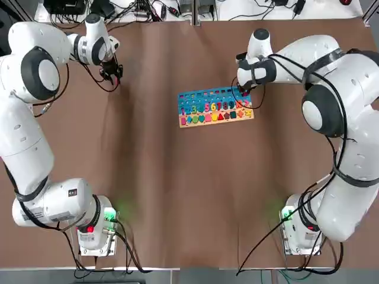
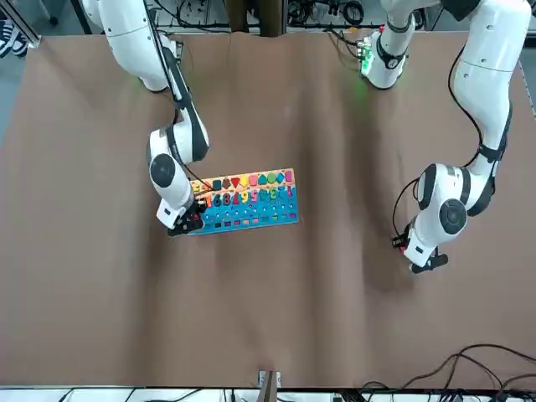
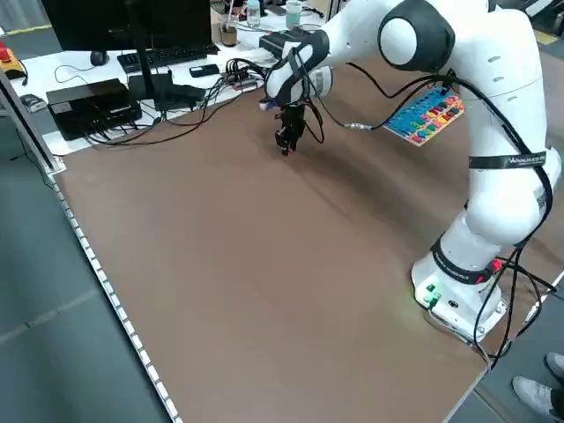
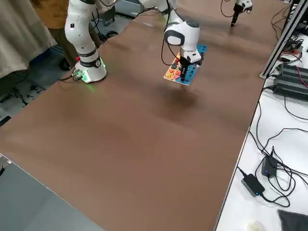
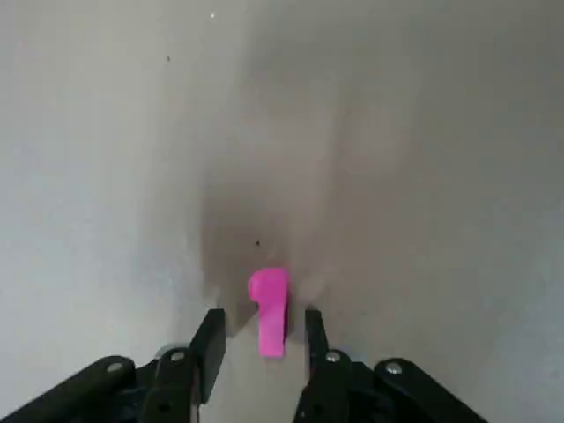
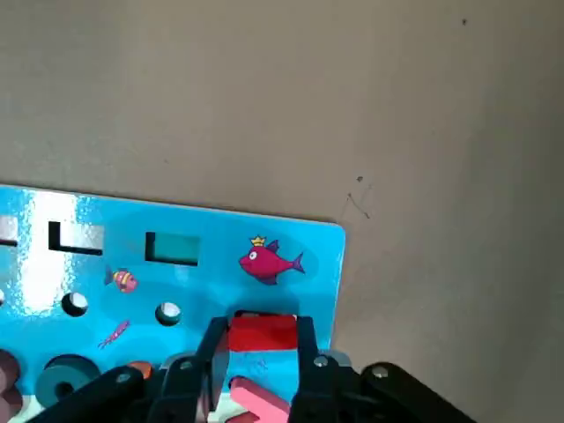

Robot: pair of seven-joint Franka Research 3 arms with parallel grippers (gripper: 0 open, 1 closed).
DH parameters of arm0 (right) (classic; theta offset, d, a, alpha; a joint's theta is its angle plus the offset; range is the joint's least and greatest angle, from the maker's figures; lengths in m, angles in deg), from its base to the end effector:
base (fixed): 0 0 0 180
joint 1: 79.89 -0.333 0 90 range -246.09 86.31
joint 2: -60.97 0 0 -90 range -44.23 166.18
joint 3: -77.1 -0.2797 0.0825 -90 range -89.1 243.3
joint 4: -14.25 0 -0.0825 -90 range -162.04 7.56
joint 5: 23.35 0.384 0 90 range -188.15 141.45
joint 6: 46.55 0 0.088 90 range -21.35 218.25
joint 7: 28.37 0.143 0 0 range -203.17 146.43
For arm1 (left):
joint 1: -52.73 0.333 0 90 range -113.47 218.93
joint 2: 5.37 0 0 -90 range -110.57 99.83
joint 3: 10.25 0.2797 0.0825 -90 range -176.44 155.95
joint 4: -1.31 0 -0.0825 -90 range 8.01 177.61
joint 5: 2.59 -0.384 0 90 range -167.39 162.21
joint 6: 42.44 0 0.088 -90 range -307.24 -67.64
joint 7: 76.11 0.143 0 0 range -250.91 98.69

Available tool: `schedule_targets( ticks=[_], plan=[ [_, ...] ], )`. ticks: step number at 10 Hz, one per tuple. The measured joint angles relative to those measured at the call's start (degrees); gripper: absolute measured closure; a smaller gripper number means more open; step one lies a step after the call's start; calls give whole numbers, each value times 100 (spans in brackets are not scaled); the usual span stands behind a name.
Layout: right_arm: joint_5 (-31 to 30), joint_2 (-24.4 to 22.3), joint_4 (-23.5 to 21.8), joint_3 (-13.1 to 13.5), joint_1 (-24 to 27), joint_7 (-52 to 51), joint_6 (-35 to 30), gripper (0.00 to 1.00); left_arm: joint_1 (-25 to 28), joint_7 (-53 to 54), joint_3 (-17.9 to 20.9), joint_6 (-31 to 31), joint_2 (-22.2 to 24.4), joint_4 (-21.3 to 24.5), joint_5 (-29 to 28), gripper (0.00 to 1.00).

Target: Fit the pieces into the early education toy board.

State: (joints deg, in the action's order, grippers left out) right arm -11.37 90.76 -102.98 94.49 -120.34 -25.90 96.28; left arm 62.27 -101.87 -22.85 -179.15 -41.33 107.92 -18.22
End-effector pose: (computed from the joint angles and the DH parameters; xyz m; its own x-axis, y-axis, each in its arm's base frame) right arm 0.5283 0.2178 0.1219 0.9745 0.2216 -0.0363 0.2227 -0.9744 0.0317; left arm 0.6062 -0.0267 0.1133 0.9729 0.2247 -0.0551 0.2205 -0.9727 -0.0727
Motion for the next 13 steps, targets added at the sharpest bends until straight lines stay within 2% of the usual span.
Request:
schedule_targets(
  ticks=[5, 7, 9, 13],
  plan=[
    [0, -4, -11, 0, 0, 0, 15, 65, -1, -7, -2, -15, 75, 94, -2, 62],
    [0, -9, -24, 0, 0, 0, 32, 65, -2, -7, -3, -15, 133, 127, -4, 70],
    [0, -15, -40, 5, 0, 0, 48, 65, -4, -7, -5, -16, 151, 150, -29, 84],
    [0, -41, -97, 11, -2, 0, 106, 65, -12, -9, -34, -17, 258, 188, -121, 87]
  ],
)
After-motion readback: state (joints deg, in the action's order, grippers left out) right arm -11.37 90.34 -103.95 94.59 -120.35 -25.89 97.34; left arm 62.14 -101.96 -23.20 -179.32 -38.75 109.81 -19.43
